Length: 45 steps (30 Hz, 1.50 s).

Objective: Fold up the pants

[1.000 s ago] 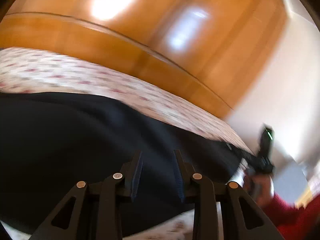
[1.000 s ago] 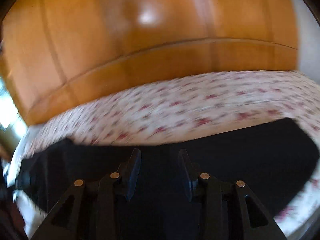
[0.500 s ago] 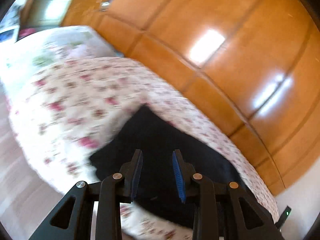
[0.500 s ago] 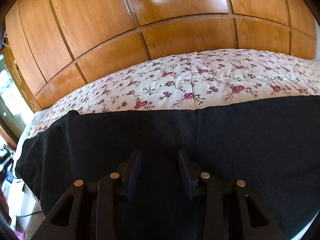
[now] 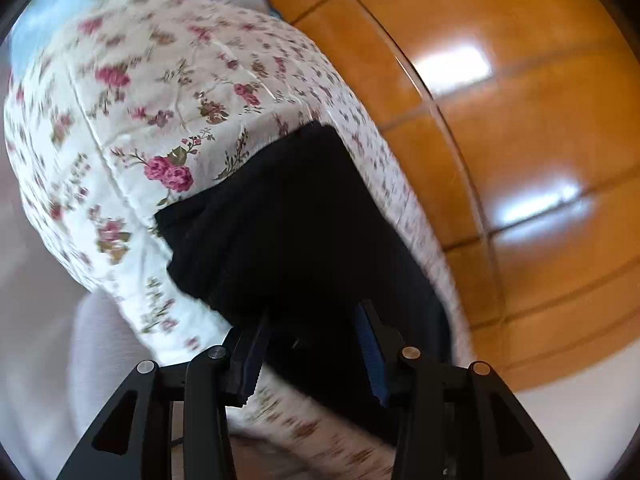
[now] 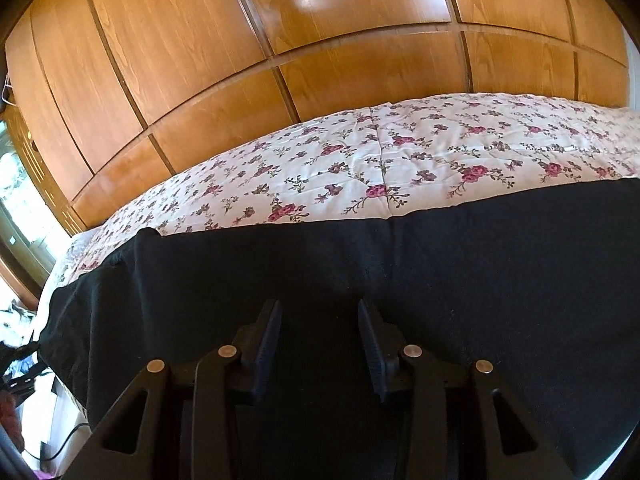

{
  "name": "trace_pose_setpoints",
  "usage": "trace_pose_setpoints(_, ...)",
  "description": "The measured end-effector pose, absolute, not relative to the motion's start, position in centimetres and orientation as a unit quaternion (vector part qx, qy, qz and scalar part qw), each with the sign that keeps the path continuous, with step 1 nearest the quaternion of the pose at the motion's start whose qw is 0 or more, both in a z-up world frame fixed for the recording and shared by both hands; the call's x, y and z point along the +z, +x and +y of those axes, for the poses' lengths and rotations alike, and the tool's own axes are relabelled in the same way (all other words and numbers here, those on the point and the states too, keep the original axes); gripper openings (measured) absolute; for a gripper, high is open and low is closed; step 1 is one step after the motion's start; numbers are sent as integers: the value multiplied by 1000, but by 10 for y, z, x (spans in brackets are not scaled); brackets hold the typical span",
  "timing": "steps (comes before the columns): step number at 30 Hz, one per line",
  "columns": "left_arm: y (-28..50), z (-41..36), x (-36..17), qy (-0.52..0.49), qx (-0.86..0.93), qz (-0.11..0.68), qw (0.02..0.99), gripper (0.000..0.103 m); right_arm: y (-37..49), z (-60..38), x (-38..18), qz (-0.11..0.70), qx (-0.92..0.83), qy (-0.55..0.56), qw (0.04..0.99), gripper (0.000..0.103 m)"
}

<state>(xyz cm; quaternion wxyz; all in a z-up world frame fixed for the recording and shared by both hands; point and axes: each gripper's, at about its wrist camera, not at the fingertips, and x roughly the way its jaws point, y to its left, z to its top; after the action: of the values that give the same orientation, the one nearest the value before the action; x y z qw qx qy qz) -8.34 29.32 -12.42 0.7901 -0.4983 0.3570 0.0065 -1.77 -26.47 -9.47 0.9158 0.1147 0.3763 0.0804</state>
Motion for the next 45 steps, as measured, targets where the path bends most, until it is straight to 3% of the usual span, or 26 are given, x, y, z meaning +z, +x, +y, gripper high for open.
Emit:
trace_pose_setpoints(4, -69, 304, -133, -533, 10, 350, 771, 38, -18, -262, -96, 376, 79, 108, 917, 41)
trace_pose_setpoints(5, -66, 305, -133, -529, 17, 355, 771, 16, -18, -261, -96, 376, 79, 106, 917, 41)
trace_pose_setpoints(6, -64, 308, -131, -528, 17, 354, 772, 5, -18, -261, -96, 376, 79, 105, 917, 41)
trace_pose_setpoints(14, -91, 304, -38, -455, -102, 171, 868, 6, -18, -265, -96, 375, 85, 117, 916, 41)
trace_pose_setpoints(21, -90, 319, -128, -483, -8, 300, 823, 6, -19, -261, -96, 374, 82, 102, 918, 41)
trace_pose_setpoints(24, -97, 322, -147, -491, -3, 310, 814, 8, -19, -263, -96, 375, 85, 105, 917, 41)
trace_pose_setpoints(28, -90, 310, -136, -441, 16, 321, 838, 11, -19, -260, -97, 372, 80, 97, 920, 41)
trace_pose_setpoints(32, -86, 288, -120, -372, 39, 333, 866, 25, -19, -256, -92, 378, 75, 80, 919, 42)
trace_pose_setpoints(36, -81, 275, -112, -296, 63, 337, 892, 25, -26, -267, -81, 381, 77, 86, 917, 48)
trace_pose_setpoints(45, -109, 277, -76, -281, 151, 252, 914, 25, -55, -359, -67, 364, -37, 164, 916, 51)
